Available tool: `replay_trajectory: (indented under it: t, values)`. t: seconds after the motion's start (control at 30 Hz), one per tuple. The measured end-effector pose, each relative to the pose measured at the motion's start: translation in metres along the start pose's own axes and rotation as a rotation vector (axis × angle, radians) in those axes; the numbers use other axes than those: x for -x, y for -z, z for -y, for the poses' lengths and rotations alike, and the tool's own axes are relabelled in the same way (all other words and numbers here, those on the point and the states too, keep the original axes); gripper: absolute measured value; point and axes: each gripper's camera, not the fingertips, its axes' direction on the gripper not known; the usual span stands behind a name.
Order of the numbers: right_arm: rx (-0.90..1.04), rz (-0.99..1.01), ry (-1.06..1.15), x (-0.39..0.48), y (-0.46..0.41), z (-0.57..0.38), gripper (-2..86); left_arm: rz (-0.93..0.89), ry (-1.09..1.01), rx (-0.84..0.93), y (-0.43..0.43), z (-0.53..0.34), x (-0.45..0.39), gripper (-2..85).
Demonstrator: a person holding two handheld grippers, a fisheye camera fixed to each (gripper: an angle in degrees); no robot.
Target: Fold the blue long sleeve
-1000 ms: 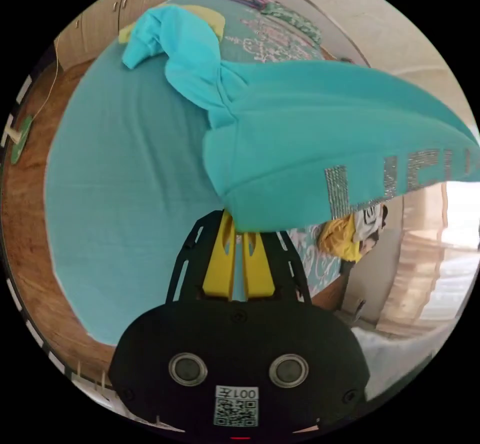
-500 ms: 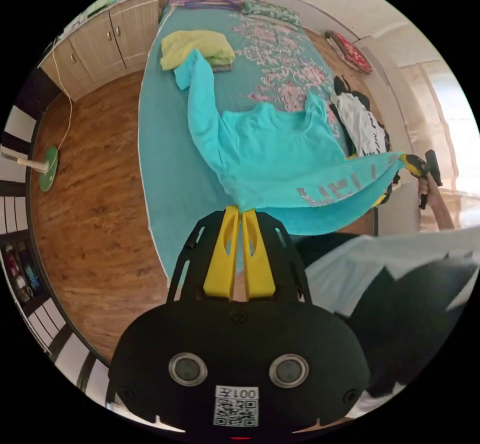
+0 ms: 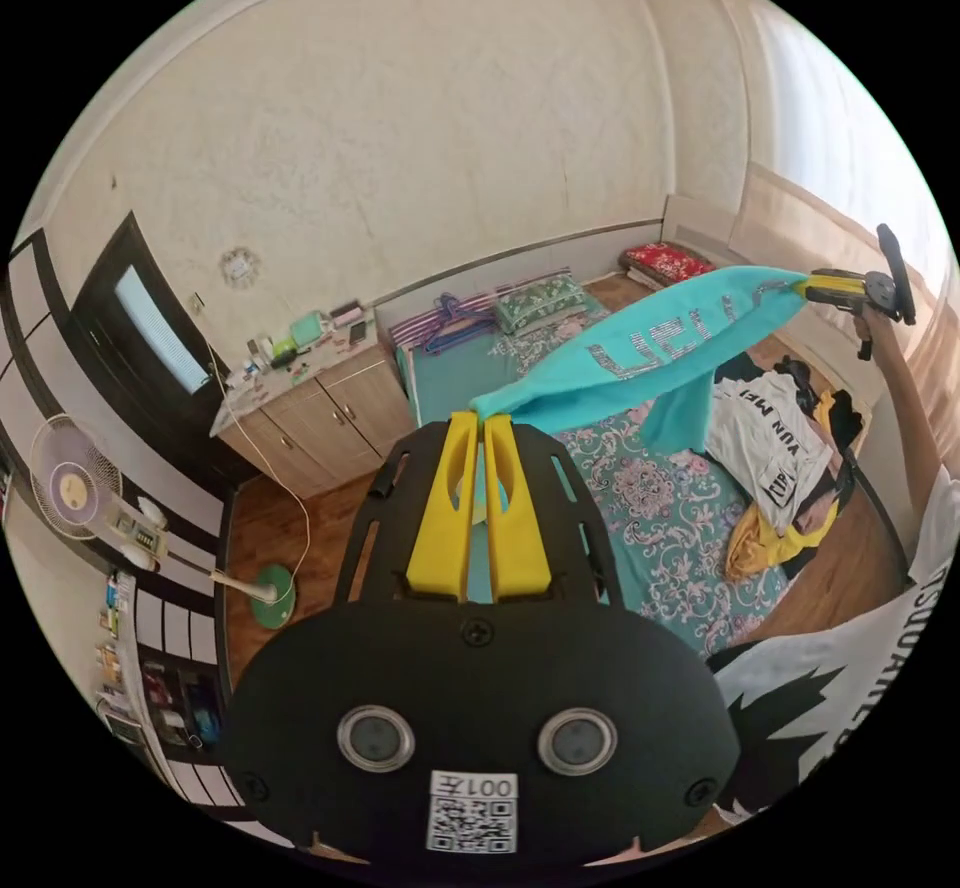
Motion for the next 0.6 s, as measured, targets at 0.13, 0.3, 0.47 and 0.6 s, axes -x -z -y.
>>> replay_trajectory:
  t: [0.13, 0.3, 0.47, 0.6]
  values:
    - [0.057, 0.029, 0.027, 0.037, 0.012, -0.061, 1.5, 0.016, -0.012, 0.035, 0.001, -0.042, -0.016, -1.0]
    - [0.274, 0.028, 0.094, 0.113, -0.038, -0.179, 1.6, -0.078, 0.100, 0.236, -0.061, -0.128, -0.041, -1.0]
    - [0.450, 0.054, 0.113, 0.179, -0.108, -0.285, 1.6, -0.115, 0.199, 0.473, -0.150, -0.195, -0.081, -1.0]
    - [0.628, 0.098, 0.104, 0.224, -0.172, -0.394, 1.6, -0.186, 0.262, 0.645, -0.215, -0.240, -0.111, -1.0]
